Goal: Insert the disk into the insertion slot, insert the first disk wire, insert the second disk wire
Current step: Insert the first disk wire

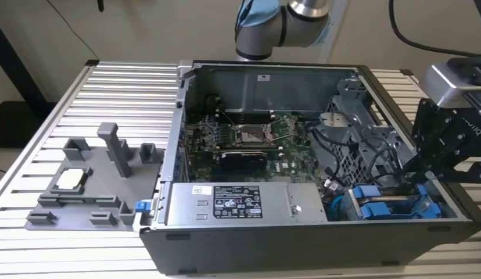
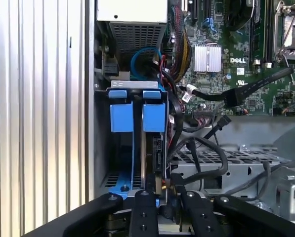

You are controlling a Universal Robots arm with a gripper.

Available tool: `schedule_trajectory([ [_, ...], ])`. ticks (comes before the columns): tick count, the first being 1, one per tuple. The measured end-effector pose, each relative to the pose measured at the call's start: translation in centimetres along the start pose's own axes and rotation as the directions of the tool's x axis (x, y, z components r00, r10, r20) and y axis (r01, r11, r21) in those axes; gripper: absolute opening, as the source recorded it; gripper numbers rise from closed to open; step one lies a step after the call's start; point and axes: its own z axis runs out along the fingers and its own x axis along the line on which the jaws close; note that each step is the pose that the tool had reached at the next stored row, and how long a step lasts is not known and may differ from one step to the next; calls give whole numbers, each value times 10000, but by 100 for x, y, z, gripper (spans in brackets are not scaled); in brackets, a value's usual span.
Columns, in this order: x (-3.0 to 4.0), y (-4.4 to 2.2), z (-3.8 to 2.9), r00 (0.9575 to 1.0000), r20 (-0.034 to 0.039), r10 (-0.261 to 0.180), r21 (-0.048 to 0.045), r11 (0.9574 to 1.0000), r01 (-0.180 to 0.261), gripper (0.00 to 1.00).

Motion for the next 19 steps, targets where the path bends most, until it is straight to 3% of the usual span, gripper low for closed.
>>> schedule_trajectory([
  [4,-11,5,-167,10000,-1,-1,0,10000,1,27],
  [12,-28,6,-174,10000,-5,0,1,10000,0,27],
  [19,-241,5,-159,10000,-1,1,1,10000,-1,27],
])
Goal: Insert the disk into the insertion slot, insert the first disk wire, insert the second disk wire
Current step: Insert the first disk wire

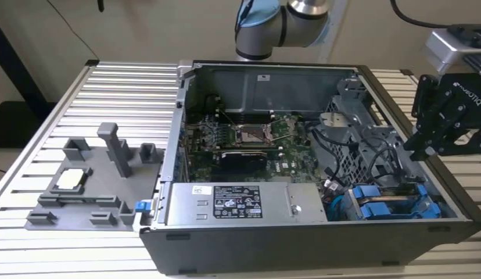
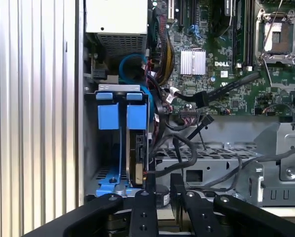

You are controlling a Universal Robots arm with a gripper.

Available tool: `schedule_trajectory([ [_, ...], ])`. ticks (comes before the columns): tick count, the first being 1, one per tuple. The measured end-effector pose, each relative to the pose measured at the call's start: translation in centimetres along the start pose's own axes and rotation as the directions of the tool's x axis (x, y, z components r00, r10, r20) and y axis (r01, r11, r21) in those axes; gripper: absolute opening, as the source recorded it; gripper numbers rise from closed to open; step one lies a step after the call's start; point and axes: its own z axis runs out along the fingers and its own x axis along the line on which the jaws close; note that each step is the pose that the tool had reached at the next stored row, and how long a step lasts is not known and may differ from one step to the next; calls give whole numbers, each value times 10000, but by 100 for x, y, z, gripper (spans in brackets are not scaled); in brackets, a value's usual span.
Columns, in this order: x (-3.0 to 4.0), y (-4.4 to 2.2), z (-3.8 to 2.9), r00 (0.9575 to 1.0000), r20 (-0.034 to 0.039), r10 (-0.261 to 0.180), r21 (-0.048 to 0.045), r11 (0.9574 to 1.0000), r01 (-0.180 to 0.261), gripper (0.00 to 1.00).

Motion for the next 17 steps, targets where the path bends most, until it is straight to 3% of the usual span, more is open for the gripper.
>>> schedule_trajectory([
  [5,-161,1,10,10000,-1,1,0,10000,-1,27],
  [9,-229,32,15,10000,1,21,2,10000,-21,27],
  [17,-261,283,28,10000,1,25,16,10000,-25,27],
])
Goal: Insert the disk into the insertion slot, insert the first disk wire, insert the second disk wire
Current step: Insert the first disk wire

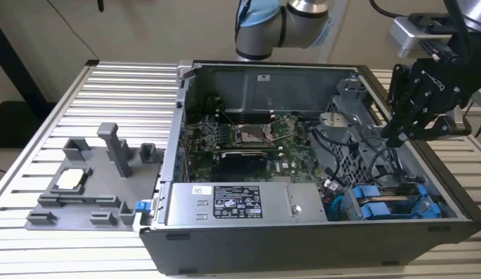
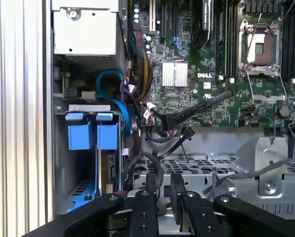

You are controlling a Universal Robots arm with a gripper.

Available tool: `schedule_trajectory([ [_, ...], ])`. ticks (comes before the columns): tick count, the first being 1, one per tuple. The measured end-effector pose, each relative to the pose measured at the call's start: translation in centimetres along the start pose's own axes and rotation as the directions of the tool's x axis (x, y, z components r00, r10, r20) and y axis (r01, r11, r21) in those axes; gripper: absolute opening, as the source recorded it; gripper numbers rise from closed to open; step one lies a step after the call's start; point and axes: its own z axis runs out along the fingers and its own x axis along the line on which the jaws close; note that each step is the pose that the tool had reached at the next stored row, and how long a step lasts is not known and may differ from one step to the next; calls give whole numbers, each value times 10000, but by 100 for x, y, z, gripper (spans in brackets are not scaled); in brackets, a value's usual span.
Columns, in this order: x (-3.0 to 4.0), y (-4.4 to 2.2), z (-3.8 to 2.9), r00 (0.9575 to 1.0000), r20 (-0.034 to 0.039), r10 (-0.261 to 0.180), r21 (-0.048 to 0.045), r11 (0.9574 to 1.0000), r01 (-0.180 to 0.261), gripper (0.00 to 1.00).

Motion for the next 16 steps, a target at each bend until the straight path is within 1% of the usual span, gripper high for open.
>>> schedule_trajectory([
  [3,-25,84,7,10000,-3,1,6,10000,-1,27],
  [4,-39,107,10,10000,-14,1,8,10000,-1,27],
  [5,-58,124,13,10000,-44,1,11,10000,-1,27],
  [7,-106,160,20,9999,-166,0,16,10000,0,27],
  [10,-162,208,32,9991,-422,-5,27,10000,6,27],
  [11,-176,223,40,9988,-481,-15,37,10000,17,27],
  [12,-184,242,49,9988,-492,-24,60,10000,27,27],
  [13,-188,268,58,9988,-492,-29,108,9999,34,27],
  [14,-191,303,70,9988,-493,-35,181,9998,44,27],
  [16,-191,347,81,9988,-494,-50,273,9996,64,27],
])
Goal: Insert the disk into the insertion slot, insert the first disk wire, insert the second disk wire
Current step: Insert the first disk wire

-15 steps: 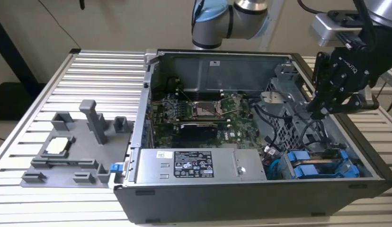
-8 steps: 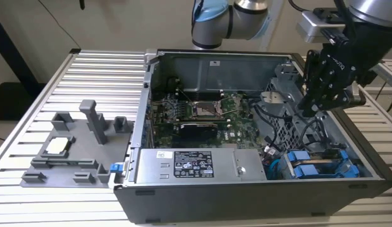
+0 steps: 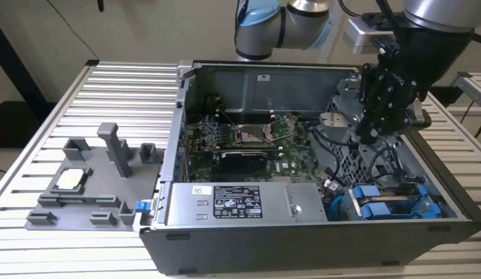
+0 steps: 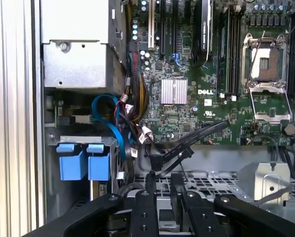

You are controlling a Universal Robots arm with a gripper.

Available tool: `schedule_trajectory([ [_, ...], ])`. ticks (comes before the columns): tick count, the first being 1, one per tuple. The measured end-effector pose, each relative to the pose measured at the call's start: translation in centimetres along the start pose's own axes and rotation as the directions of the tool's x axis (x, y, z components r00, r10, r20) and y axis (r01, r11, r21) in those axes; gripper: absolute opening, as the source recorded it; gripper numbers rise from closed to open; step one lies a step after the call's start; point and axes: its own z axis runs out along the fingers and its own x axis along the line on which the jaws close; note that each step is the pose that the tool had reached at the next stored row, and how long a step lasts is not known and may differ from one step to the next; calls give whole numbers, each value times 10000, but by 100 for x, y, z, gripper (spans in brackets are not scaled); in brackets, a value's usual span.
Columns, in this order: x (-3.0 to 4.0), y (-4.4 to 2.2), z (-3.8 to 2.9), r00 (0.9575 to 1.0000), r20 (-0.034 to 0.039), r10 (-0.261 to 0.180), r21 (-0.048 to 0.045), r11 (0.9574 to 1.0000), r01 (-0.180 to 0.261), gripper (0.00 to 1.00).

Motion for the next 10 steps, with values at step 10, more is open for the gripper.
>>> schedule_trajectory([
  [10,0,93,45,9993,-130,-341,249,9991,344,27],
])
